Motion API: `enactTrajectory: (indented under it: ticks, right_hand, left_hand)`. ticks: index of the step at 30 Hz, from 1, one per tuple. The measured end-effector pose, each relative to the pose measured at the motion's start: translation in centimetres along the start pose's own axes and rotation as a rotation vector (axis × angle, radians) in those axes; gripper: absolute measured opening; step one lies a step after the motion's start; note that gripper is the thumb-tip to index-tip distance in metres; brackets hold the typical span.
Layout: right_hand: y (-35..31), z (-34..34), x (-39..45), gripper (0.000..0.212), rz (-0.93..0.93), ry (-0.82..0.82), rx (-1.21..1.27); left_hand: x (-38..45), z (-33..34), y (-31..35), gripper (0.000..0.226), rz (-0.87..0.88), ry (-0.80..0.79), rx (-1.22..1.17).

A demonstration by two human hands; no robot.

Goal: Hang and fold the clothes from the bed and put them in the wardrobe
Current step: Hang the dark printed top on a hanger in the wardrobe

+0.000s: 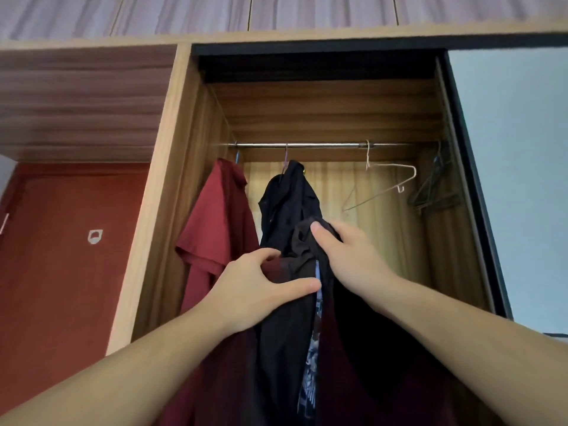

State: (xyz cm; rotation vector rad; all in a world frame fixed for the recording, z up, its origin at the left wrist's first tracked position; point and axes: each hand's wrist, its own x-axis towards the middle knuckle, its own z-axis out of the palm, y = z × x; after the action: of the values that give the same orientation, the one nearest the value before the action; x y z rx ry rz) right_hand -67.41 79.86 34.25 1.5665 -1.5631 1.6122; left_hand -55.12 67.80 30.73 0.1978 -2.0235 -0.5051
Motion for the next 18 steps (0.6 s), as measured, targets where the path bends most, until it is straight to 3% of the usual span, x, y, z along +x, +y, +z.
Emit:
enactTrajectory:
  ticks: [2, 5, 7, 11, 14, 16, 18]
  right_hand:
    - [0.9, -0.7, 1.4, 0.041, -0.051, -0.010, -0.021]
    - [2.1, -1.6, 3.6, 0.037, -0.105, -0.005, -0.111]
    - [3.3, -2.5, 5.0, 0.035, -0.117, -0.001, -0.170]
    - [5.8, -4.7, 7.5, 0.035, -0.119, 0.027, -0.340]
    - [7.7, -6.6, 9.2, 0.040, -0.016, 0.000, -0.500]
    - [8.7, -7.9, 10.4, 0.049, 0.100, -0.023, -0.533]
    - [9.6, -9.5, 12.1, 0.053, 0.130, 0.067, -0.612]
  left_hand:
    - [2.3, 2.2, -0.7, 0.090, -0.019, -0.093, -0.182]
    - [5.4, 4.9, -1.1, 0.042, 0.032, -0.298, -0.491]
    - [7.6, 6.7, -1.3, 0.029, 0.060, -0.312, -0.564]
    - [11.6, 10.9, -1.9, 0.018, 0.071, -0.249, -0.637]
    - [13.7, 14.0, -2.3, 0.020, 0.033, -0.212, -0.693]
    - [14.8, 15.6, -2.3, 0.023, 0.007, -0.240, -0.750]
    - [15.7, 16.8, -2.2, 0.025, 0.024, -0.280, -0.771]
